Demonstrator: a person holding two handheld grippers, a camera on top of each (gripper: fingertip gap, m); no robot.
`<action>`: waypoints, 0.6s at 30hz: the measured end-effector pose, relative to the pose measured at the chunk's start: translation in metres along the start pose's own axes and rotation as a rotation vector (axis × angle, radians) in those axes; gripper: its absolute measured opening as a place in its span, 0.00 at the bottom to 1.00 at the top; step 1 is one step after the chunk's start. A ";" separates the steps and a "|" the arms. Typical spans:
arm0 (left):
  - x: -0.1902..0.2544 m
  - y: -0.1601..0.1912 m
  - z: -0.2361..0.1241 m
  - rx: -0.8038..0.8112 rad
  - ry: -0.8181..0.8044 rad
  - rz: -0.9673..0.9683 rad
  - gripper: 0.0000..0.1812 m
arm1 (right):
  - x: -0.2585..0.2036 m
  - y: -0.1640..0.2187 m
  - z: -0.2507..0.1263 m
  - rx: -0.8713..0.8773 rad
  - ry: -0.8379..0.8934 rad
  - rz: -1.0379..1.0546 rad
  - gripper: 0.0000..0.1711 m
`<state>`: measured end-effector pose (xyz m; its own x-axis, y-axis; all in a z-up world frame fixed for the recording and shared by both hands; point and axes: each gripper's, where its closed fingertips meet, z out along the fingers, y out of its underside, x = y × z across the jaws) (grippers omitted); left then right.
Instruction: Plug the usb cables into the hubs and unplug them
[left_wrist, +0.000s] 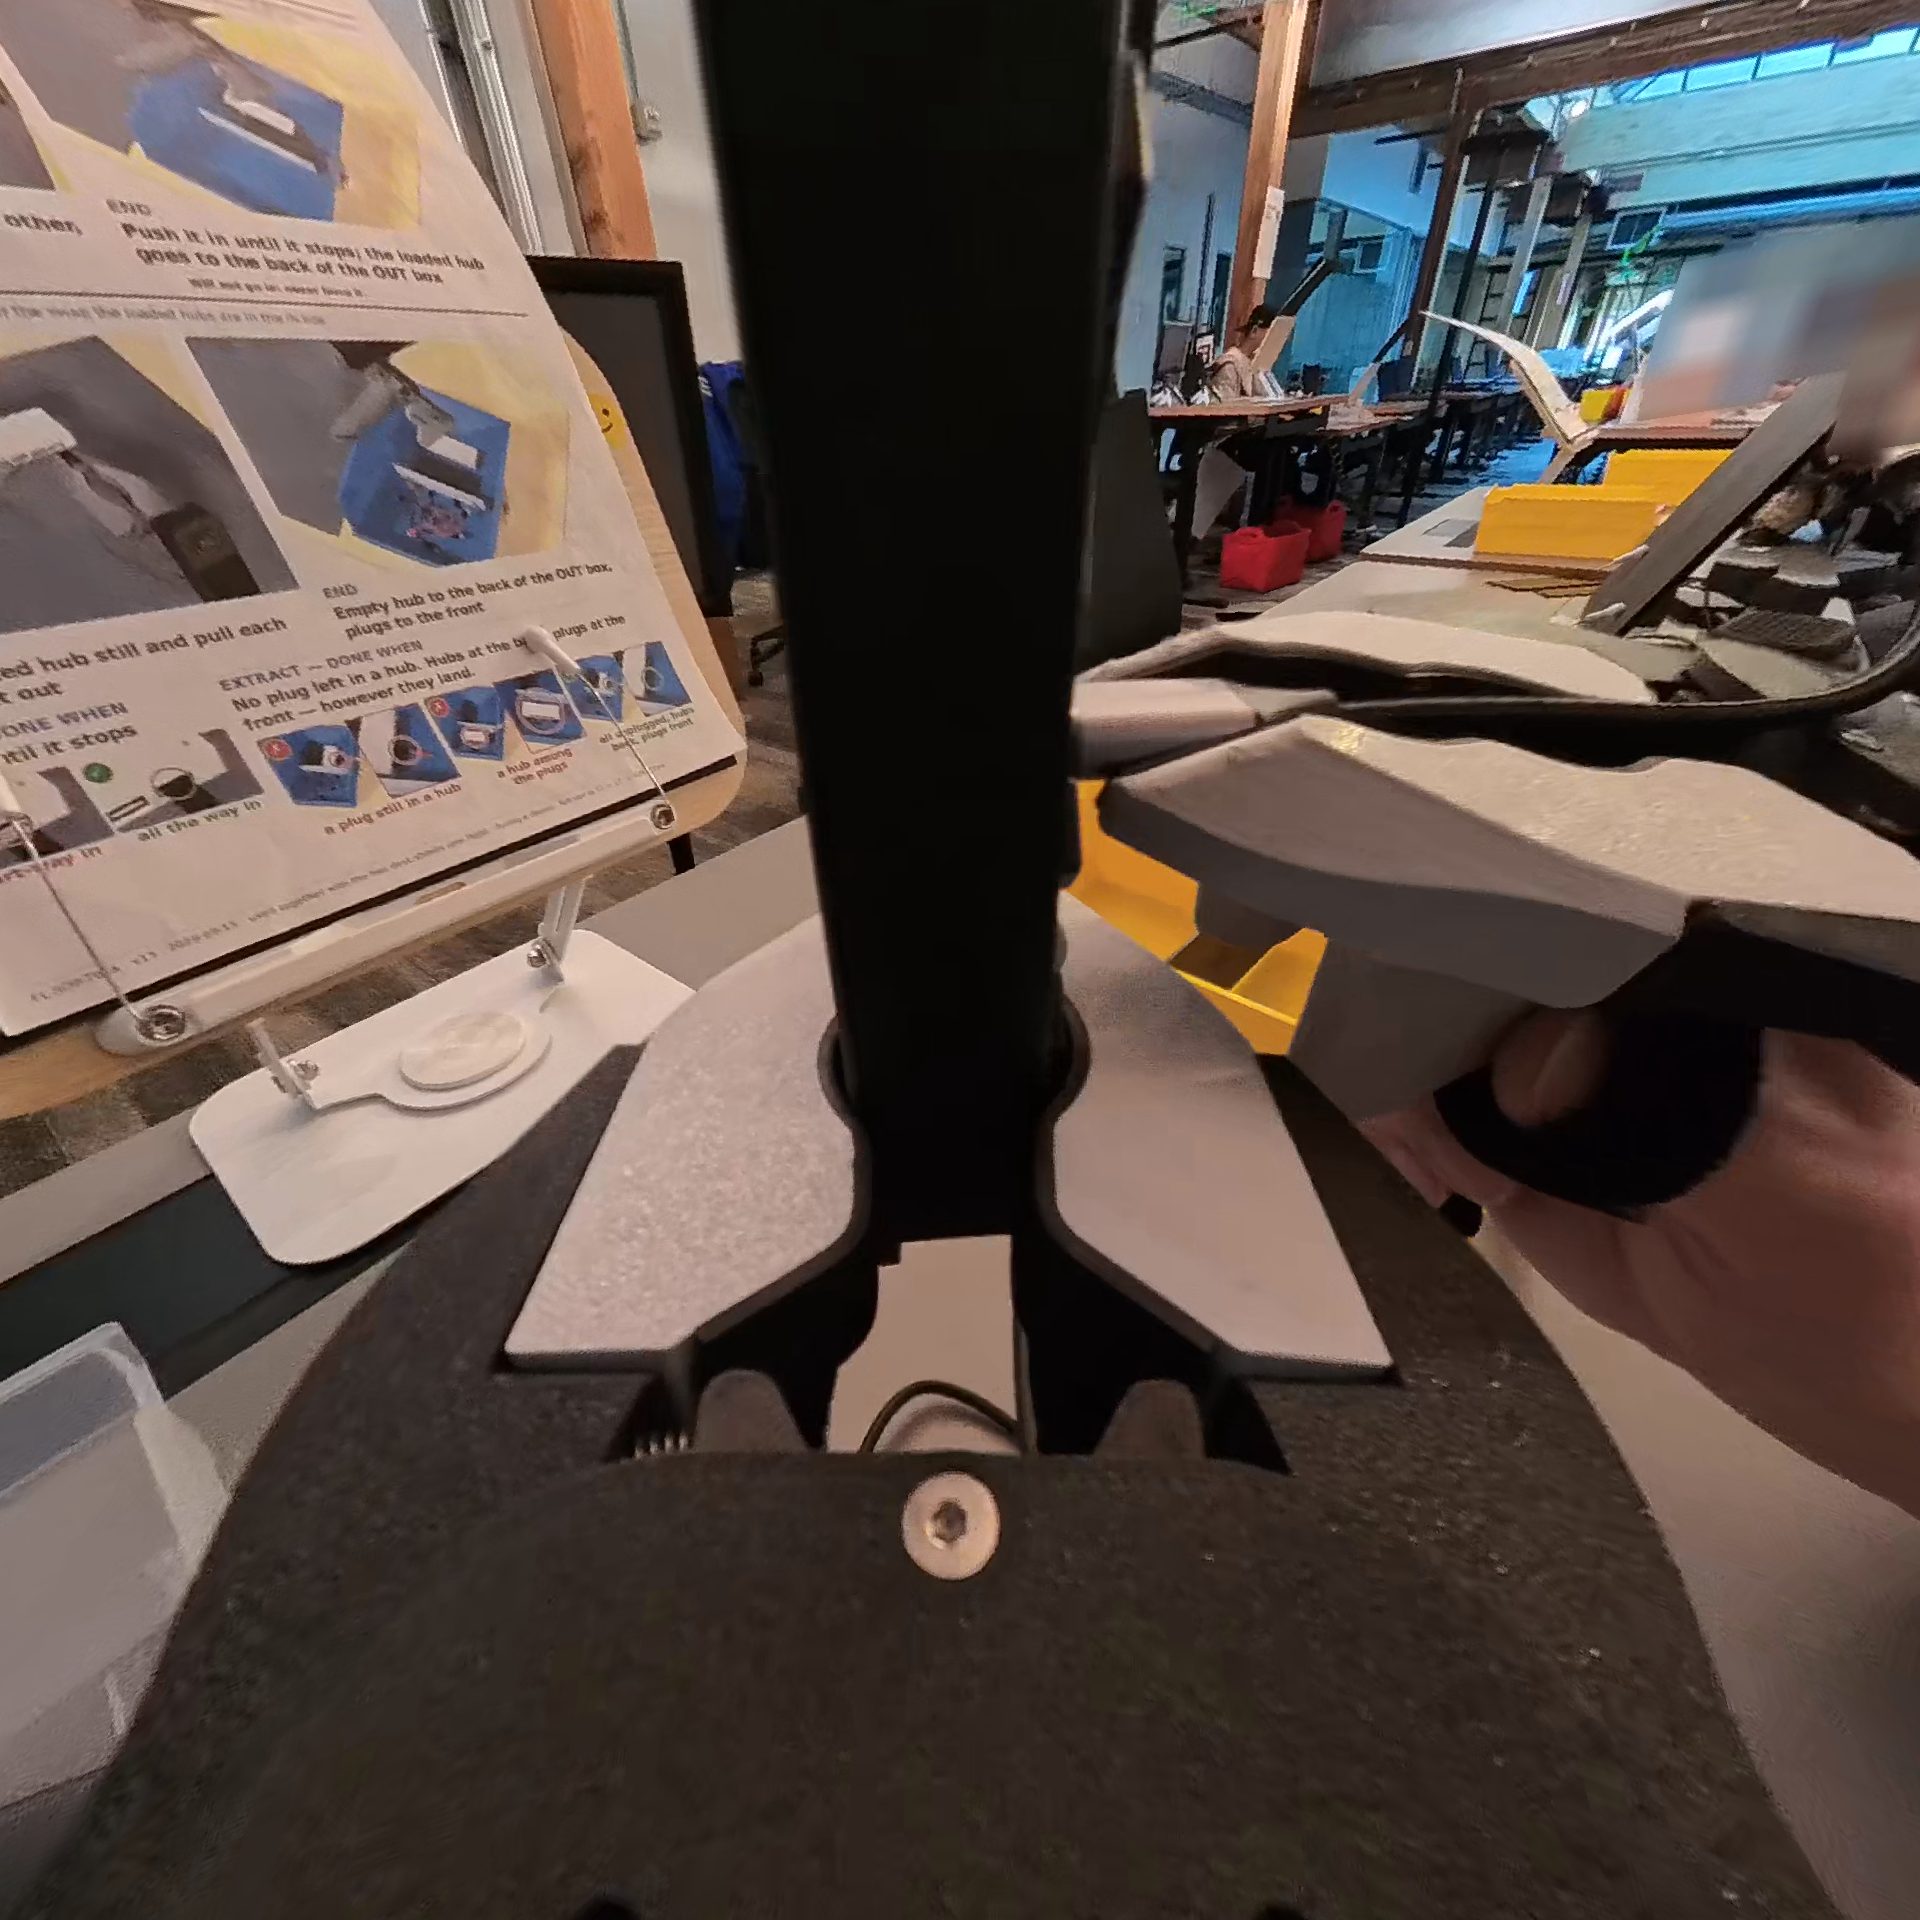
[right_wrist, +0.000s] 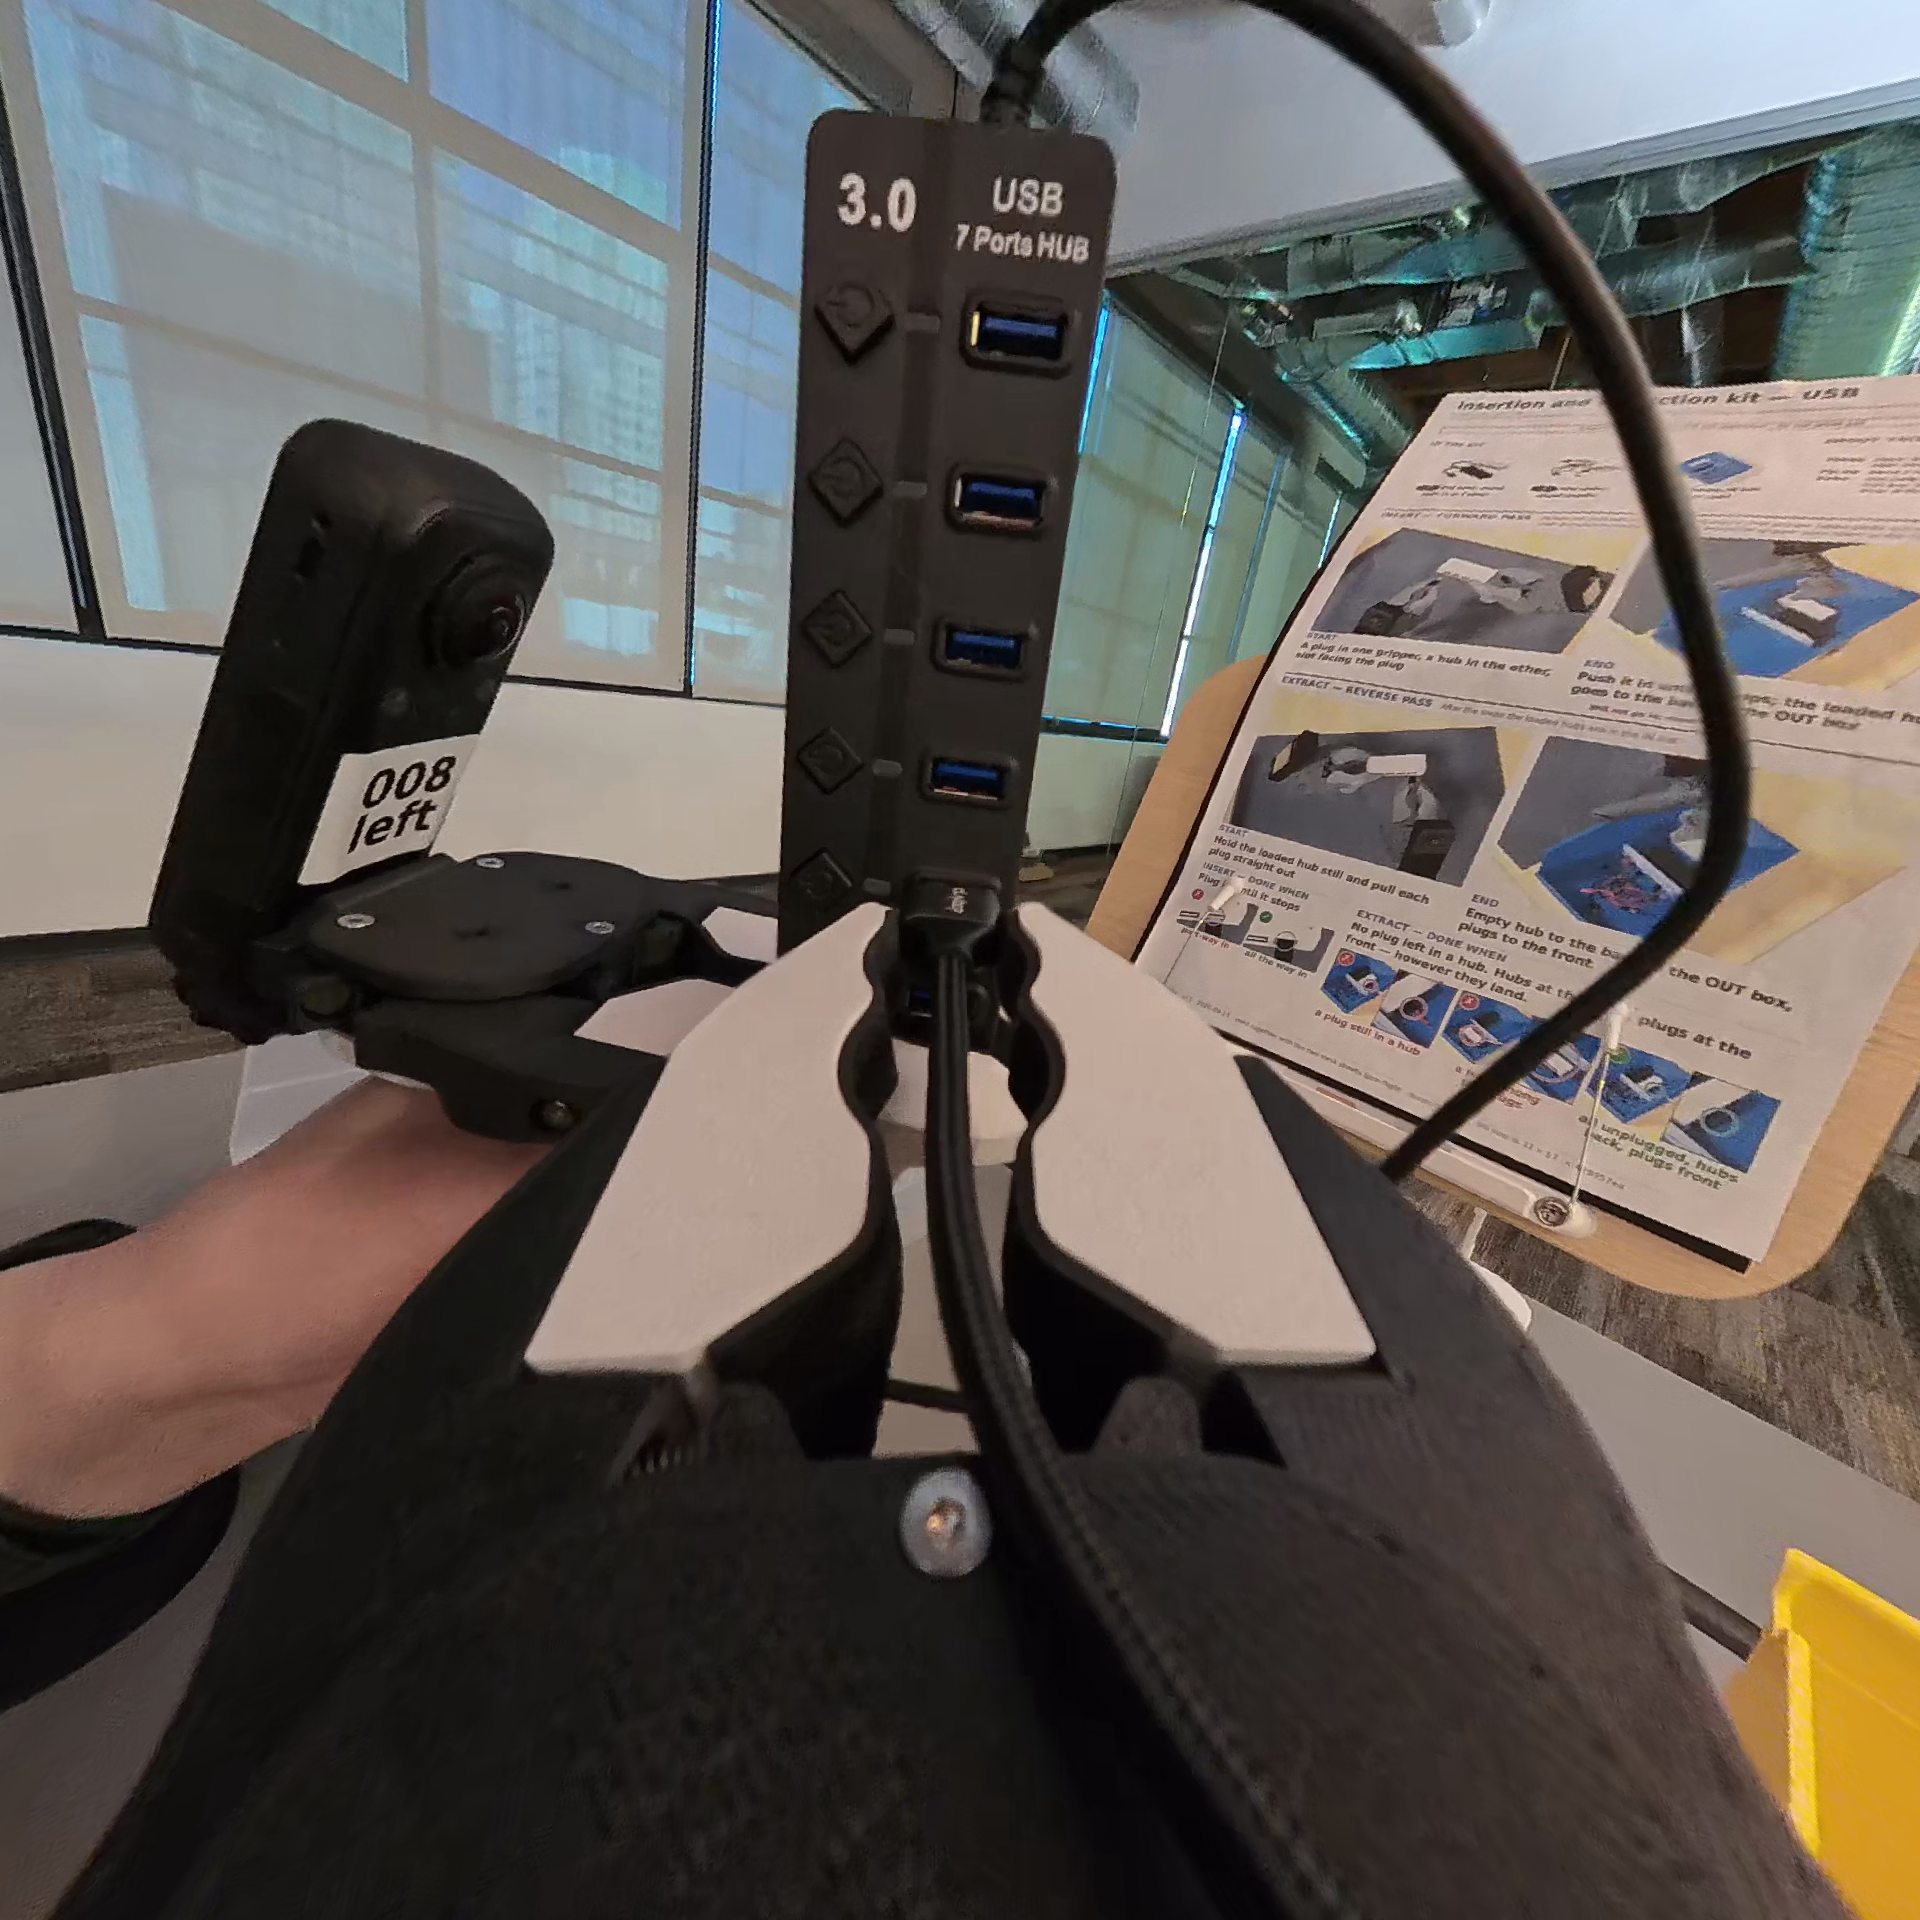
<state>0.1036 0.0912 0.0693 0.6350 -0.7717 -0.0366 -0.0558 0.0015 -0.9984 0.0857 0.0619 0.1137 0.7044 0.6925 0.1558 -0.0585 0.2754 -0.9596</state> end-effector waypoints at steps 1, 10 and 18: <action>0.000 0.000 0.000 0.000 -0.007 0.008 0.14 | 0.000 0.000 0.000 0.004 0.002 -0.001 0.11; 0.003 -0.005 -0.002 0.015 -0.027 0.116 0.15 | -0.002 -0.006 -0.004 0.045 0.017 -0.004 0.11; 0.004 -0.006 -0.002 0.022 -0.044 0.166 0.15 | -0.003 -0.008 -0.006 0.075 0.018 0.015 0.11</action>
<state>0.1047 0.0869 0.0755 0.6515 -0.7311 -0.2028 -0.1468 0.1408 -0.9791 0.0882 0.0539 0.1198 0.7159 0.6848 0.1362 -0.1216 0.3143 -0.9415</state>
